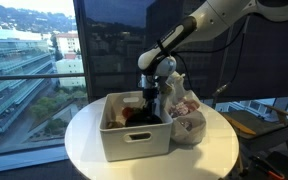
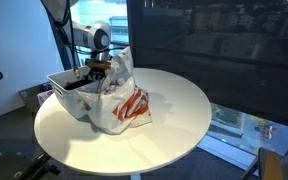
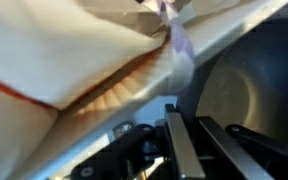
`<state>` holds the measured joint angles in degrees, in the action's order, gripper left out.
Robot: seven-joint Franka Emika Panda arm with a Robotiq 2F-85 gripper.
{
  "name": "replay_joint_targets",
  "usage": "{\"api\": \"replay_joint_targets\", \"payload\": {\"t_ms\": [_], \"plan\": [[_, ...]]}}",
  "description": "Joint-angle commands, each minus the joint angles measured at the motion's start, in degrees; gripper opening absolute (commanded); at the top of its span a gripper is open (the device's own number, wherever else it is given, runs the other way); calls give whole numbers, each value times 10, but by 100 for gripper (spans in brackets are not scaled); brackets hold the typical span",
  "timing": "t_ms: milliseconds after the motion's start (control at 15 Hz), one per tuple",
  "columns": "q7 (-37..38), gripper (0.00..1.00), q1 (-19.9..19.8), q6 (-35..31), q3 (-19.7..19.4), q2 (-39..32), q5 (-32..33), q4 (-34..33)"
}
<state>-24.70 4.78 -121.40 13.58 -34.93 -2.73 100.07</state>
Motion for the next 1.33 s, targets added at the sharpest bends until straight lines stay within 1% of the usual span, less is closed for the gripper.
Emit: {"api": "replay_joint_targets", "payload": {"t_ms": [0,200,333,667,733,1067,1267], "plan": [[-12,10,-12,43,20,36,-45,3],[-10,11,-9,53,27,75,-73,12],[-4,10,-1,42,25,112,-70,28],[0,11,9,35,21,190,-69,60],[0,9,10,34,20,204,-73,63],[2,12,8,24,6,274,-86,94],[9,10,6,12,-11,329,-99,132]]}}
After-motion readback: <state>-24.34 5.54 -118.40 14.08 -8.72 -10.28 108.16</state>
